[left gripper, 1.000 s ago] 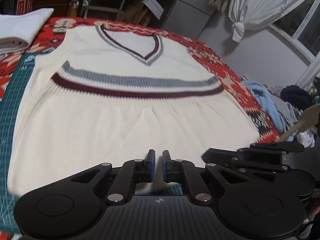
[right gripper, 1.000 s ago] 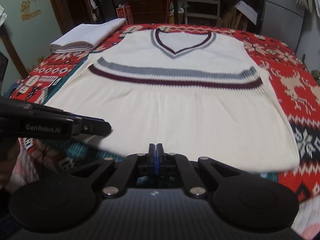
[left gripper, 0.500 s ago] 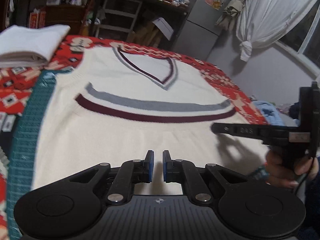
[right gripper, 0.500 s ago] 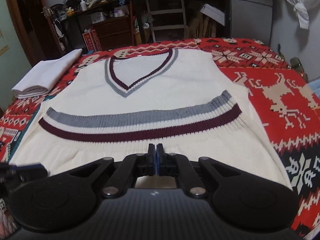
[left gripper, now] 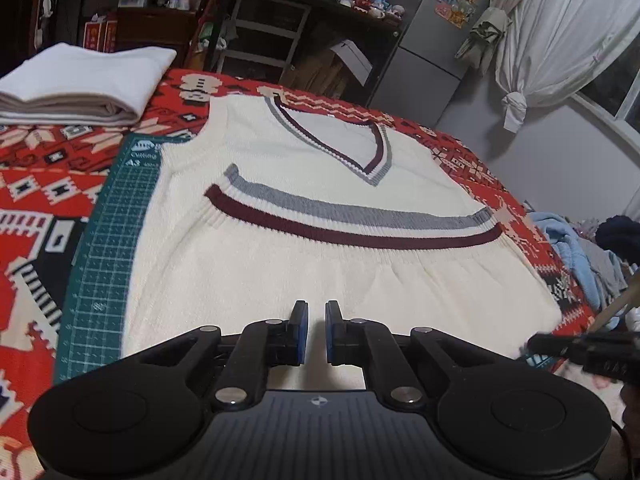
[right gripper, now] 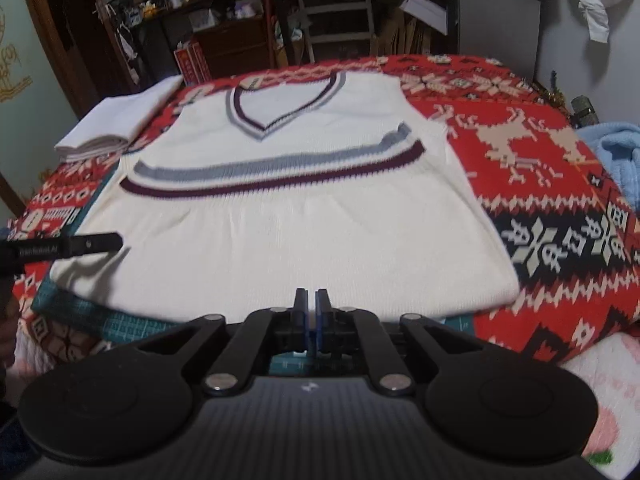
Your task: Fold clothes
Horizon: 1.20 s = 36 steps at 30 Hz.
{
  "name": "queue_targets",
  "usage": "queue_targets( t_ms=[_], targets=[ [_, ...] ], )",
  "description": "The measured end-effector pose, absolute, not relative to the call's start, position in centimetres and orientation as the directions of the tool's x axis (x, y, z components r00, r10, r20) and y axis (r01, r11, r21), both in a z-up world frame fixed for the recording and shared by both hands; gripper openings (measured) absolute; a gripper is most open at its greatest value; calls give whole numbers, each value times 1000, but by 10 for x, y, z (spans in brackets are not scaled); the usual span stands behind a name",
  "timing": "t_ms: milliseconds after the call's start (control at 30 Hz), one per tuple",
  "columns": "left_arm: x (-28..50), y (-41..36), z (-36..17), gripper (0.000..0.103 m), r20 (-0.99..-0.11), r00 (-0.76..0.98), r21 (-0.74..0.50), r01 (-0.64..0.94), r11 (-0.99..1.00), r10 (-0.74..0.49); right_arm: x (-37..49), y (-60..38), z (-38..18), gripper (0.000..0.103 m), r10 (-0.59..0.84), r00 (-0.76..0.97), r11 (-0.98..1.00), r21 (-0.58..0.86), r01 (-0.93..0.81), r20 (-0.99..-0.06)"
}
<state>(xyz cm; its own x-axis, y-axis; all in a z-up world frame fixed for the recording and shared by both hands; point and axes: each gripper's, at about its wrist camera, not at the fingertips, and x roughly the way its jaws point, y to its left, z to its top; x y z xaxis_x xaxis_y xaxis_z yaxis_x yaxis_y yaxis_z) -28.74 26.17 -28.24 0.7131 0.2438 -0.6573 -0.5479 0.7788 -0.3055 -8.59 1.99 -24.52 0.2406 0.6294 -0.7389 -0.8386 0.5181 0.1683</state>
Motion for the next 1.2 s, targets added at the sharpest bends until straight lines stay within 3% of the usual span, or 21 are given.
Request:
queue_targets(
  t_ms=[233,500,833,900,967,1000,1100,1200],
  targets=[
    [-305,300,-283,7,-674,640,-212,-646,733,369,-74,40,-239,7,656,237,505,183,-843,-717],
    [-349,306,-288,7,-691,665,-348,-649,676,283,-60,18,-251,8,624,264,566,193,-801,-735],
    [-355,289,-279,7,-755,605,-287,-651,703,253,-1,-12,-263,8,514,403,710,112,-695,-757],
    [-359,287,-277,7,-762,598,-280,-650,706,248,9,-20,-266,0,501,411,724,108,-682,-762],
    [-364,286,-274,7,-762,600,-288,-651,702,243,13,-29,-264,0,501,415,729,111,-675,-760],
    [-366,286,-273,7,-761,603,-295,-650,700,240,13,-32,-262,8,499,422,733,108,-672,-757],
    [-367,285,-270,15,-758,608,-297,-645,704,237,16,-42,-258,23,504,432,736,109,-669,-748],
    [-363,283,-268,38,-768,579,-249,-663,706,273,21,-49,-258,25,508,418,739,132,-660,-753]
  ],
)
